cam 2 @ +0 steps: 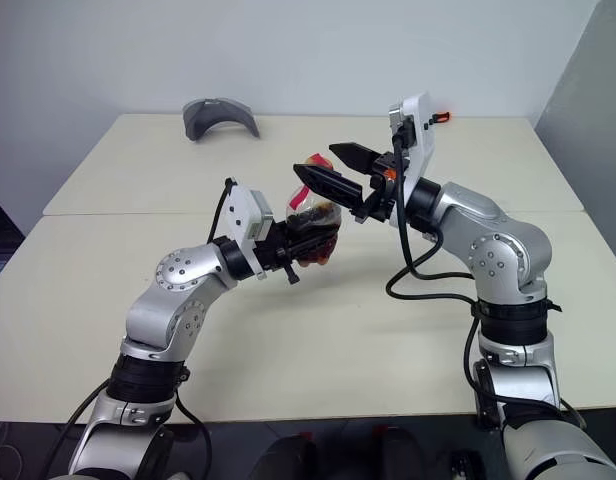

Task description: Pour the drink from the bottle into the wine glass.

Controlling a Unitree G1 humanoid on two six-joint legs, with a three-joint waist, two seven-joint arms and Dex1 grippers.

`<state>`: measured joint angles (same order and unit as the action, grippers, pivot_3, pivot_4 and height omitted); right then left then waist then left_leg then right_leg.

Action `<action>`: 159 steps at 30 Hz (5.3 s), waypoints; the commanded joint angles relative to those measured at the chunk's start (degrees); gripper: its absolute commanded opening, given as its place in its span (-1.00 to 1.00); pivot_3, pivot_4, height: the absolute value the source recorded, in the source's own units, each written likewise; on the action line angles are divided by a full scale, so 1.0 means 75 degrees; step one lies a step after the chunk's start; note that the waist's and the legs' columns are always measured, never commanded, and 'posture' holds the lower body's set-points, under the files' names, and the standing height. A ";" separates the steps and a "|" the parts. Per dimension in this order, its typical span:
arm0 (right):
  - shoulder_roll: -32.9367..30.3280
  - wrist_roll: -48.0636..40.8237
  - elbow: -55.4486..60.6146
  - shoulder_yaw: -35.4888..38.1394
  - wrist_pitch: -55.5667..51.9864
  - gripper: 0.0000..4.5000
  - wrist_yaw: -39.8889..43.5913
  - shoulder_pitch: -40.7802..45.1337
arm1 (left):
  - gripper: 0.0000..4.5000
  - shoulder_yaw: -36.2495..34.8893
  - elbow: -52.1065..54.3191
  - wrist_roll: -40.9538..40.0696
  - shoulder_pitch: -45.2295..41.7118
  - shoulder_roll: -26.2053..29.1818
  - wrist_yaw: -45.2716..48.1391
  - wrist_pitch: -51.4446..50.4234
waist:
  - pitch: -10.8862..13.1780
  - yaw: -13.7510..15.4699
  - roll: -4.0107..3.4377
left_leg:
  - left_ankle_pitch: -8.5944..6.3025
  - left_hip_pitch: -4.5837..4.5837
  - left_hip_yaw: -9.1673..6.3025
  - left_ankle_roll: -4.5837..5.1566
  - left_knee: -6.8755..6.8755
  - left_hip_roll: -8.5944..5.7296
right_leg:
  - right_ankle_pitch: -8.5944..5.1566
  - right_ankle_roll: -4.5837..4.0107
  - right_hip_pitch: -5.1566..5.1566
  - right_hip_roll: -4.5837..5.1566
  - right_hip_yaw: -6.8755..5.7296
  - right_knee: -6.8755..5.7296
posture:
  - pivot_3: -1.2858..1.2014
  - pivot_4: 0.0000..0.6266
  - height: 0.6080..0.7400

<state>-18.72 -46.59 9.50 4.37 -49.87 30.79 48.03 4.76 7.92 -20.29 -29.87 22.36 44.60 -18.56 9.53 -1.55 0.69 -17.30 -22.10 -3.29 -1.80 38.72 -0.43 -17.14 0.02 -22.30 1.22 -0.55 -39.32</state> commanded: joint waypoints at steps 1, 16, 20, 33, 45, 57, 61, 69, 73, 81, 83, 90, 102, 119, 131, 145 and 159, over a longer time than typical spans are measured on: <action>-0.0143 -0.0237 0.0245 0.0372 -0.0019 1.00 -0.0006 -0.0049 | -0.60 -0.0118 0.0563 -0.0139 -0.0096 0.0090 0.0063 0.0051 | 0.0000 0.0000 0.0000 | 0.0000 0.0000 0.0000 0.0000 0.0000 0.0000 | 0.0000 0.0000 0.0000 0.0000 0.0000 0.0000 | 0.03 -0.52 1.00; -0.1294 -0.0293 0.0494 0.0730 -0.0108 1.00 0.0242 -0.0876 | -0.60 -0.0179 0.0612 -0.0220 -0.0232 0.0105 0.0044 -0.0090 | 0.0000 -0.0013 0.0001 | -0.0001 -0.0001 0.0003 0.0002 0.0000 0.0000 | 0.0000 0.0000 0.0001 -0.0001 0.0001 0.0001 | 0.03 -0.52 1.00; -0.1096 -0.0792 0.0643 0.0849 -0.0343 1.00 0.0175 -0.0745 | -0.60 -0.0169 0.0518 -0.0207 -0.0295 0.0097 0.0097 -0.0053 | 0.0000 -0.0012 0.0001 | -0.0001 0.0000 0.0003 0.0002 -0.0001 0.0002 | 0.0000 0.0000 0.0001 -0.0003 0.0001 0.0000 | 0.03 -0.52 1.00; -0.0243 -0.1605 0.1016 0.0640 -0.0513 1.00 -0.0648 -0.0177 | -0.60 -0.0158 0.0413 -0.0138 -0.0348 0.0007 0.0153 -0.0013 | 0.0000 -0.0007 0.0001 | -0.0001 -0.0002 0.0002 0.0002 0.0000 0.0001 | 0.0000 0.0000 0.0000 -0.0002 0.0000 0.0001 | 0.03 -0.52 1.00; -0.0072 -0.0988 0.0961 0.0015 0.0026 1.00 -0.0235 -0.0121 | -0.60 -0.0175 0.0572 -0.0140 -0.0228 0.0031 0.0121 -0.0033 | 0.0000 -0.0005 0.0001 | -0.0001 -0.0002 0.0001 0.0001 0.0000 0.0001 | 0.0000 0.0000 0.0000 -0.0001 0.0000 0.0001 | 0.03 -0.52 1.00; 0.0138 -0.0780 0.0654 0.0030 0.0320 -0.18 -0.0137 0.0003 | -0.60 -0.0189 0.0634 -0.0151 -0.0186 0.0070 0.0106 -0.0091 | 0.0000 -0.0005 0.0000 | -0.0001 -0.0002 0.0001 0.0001 0.0000 0.0001 | 0.0000 0.0000 0.0000 -0.0001 0.0000 0.0001 | 0.03 -0.52 1.00; 0.0212 -0.0675 0.0633 0.0065 0.0416 -0.34 -0.0161 0.0027 | -0.60 -0.0168 0.0678 -0.0169 -0.0173 0.0072 0.0119 -0.0144 | 0.0000 -0.0005 0.0000 | -0.0001 -0.0001 0.0001 0.0001 0.0000 0.0001 | 0.0000 0.0000 0.0000 -0.0001 0.0000 0.0001 | 0.03 -0.52 1.00; -0.0141 -0.0693 0.0775 -0.0175 0.0398 -0.34 0.0753 0.0134 | -0.60 -0.0069 0.1338 -0.0469 0.0208 0.0205 0.0360 -0.0514 | 0.0001 -0.0011 0.0000 | 0.0000 -0.0001 0.0002 0.0001 0.0000 0.0001 | 0.0000 0.0000 0.0000 -0.0001 0.0002 0.0002 | 0.03 -0.52 1.00; -0.0454 -0.0770 0.0535 -0.0506 0.0415 -0.34 0.1997 0.0432 | -0.60 0.0008 0.2270 -0.1031 0.0778 0.0513 0.0583 -0.1003 | 0.0002 -0.0026 -0.0002 | -0.0001 -0.0001 0.0002 0.0002 -0.0002 0.0002 | 0.0000 0.0000 -0.0001 -0.0001 0.0003 0.0005 | 0.03 -0.52 1.00; -0.0675 -0.0052 -0.0190 -0.0989 0.0964 -0.34 0.3463 0.0878 | -0.60 -0.0059 0.3233 -0.1661 0.1335 0.0872 0.0410 -0.1512 | 0.0002 -0.0012 -0.0002 | -0.0003 0.0005 -0.0002 0.0005 0.0000 0.0002 | 0.0000 0.0000 0.0004 -0.0001 -0.0001 0.0004 | 0.03 -0.52 1.00; -0.0656 0.0039 -0.0286 -0.0992 0.1030 -0.34 0.3581 0.0904 | -0.60 -0.0079 0.3226 -0.1660 0.1309 0.0859 0.0321 -0.1540 | 0.0002 -0.0009 -0.0002 | -0.0002 0.0004 -0.0002 0.0005 0.0000 0.0002 | 0.0000 0.0000 0.0004 -0.0001 -0.0001 0.0005 | 0.03 -0.52 1.00; -0.0611 0.0249 -0.0256 -0.1000 0.1144 -0.34 0.3639 0.0827 | -0.60 -0.0083 0.2915 -0.1518 0.1025 0.0792 0.0239 -0.1435 | 0.0002 -0.0003 -0.0002 | -0.0002 0.0003 -0.0002 0.0003 0.0000 0.0002 | 0.0000 0.0000 0.0004 -0.0001 -0.0001 0.0007 | 0.03 -0.52 1.00; -0.0673 0.0267 0.0296 -0.0508 0.0859 -0.34 0.2449 0.0206 | -0.60 -0.0004 0.2225 -0.1167 0.0562 0.0570 0.0274 -0.1022 | 0.0002 0.0007 -0.0002 | 0.0000 0.0002 -0.0001 0.0000 0.0000 0.0002 | 0.0000 0.0000 0.0004 0.0001 -0.0001 0.0008 | 0.03 -0.52 1.00; -0.0784 0.0113 0.0503 -0.0344 0.0670 0.75 0.1889 0.0025 | -0.60 0.0061 0.1906 -0.1033 0.0350 0.0441 0.0319 -0.0732 | 0.0002 0.0001 -0.0002 | 0.0000 0.0001 -0.0001 0.0001 0.0000 0.0002 | 0.0000 0.0000 0.0003 0.0000 -0.0001 0.0007 | 0.03 -0.52 1.00; -0.1343 -0.0215 0.0447 0.0420 0.0324 0.75 0.1522 -0.0140 | -0.60 0.0005 0.1893 -0.1043 0.0396 0.0455 0.0211 -0.0665 | 0.0002 0.0007 -0.0001 | -0.0001 0.0000 0.0000 0.0001 0.0000 0.0001 | 0.0000 0.0000 0.0003 0.0000 0.0000 0.0008 | 0.03 -0.52 1.00; -0.1919 0.0166 0.0634 0.0545 0.0559 0.75 0.1335 -0.0851 | -0.60 0.0046 0.1609 -0.0947 0.0158 0.0295 0.0329 -0.0538 | 0.0003 0.0014 0.0001 | -0.0001 -0.0002 0.0003 0.0002 -0.0001 0.0001 | 0.0000 0.0001 0.0005 -0.0001 -0.0001 0.0012 | 0.03 -0.52 1.00; -0.1833 -0.1509 0.1303 0.0796 -0.0515 0.75 0.1262 -0.0901 | -0.60 -0.0003 0.1433 -0.0869 -0.0021 0.0233 0.0255 -0.0485 | 0.0005 0.0012 0.0003 | -0.0001 -0.0002 0.0003 0.0002 0.0000 0.0002 | 0.0001 0.0001 0.0006 -0.0001 -0.0001 0.0013 | 0.03 -0.52 1.00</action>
<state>-32.73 -54.55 16.44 8.44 -52.94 40.92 39.59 5.85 17.42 -26.63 -28.25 24.44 46.79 -23.92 9.57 -1.46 0.71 -17.31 -22.12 -3.27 -1.78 38.73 -0.42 -17.13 0.03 -22.26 1.21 -0.56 -39.23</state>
